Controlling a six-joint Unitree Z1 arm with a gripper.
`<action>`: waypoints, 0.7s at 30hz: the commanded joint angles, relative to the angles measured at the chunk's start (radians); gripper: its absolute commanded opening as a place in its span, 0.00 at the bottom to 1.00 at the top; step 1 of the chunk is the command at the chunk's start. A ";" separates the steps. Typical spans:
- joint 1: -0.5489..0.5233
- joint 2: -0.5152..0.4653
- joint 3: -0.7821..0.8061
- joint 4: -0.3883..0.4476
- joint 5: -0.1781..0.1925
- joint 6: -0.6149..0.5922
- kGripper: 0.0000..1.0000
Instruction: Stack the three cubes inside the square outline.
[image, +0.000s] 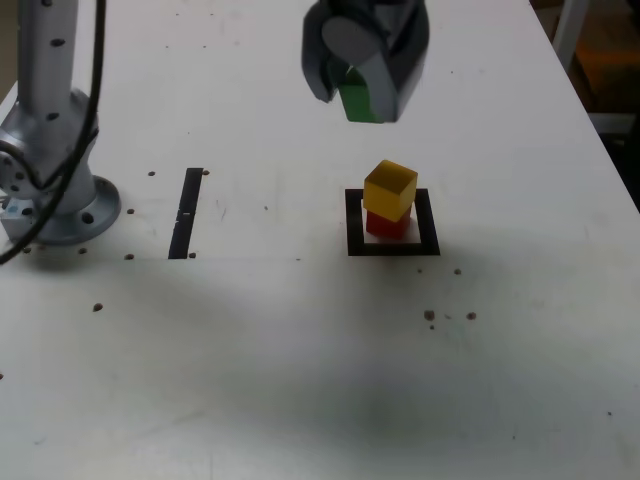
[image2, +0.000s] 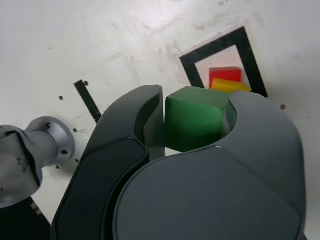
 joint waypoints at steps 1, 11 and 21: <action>-0.009 0.019 -0.008 0.018 -0.002 0.002 0.24; -0.041 0.077 -0.015 0.018 -0.004 0.026 0.24; -0.060 0.101 -0.015 0.017 -0.001 0.026 0.25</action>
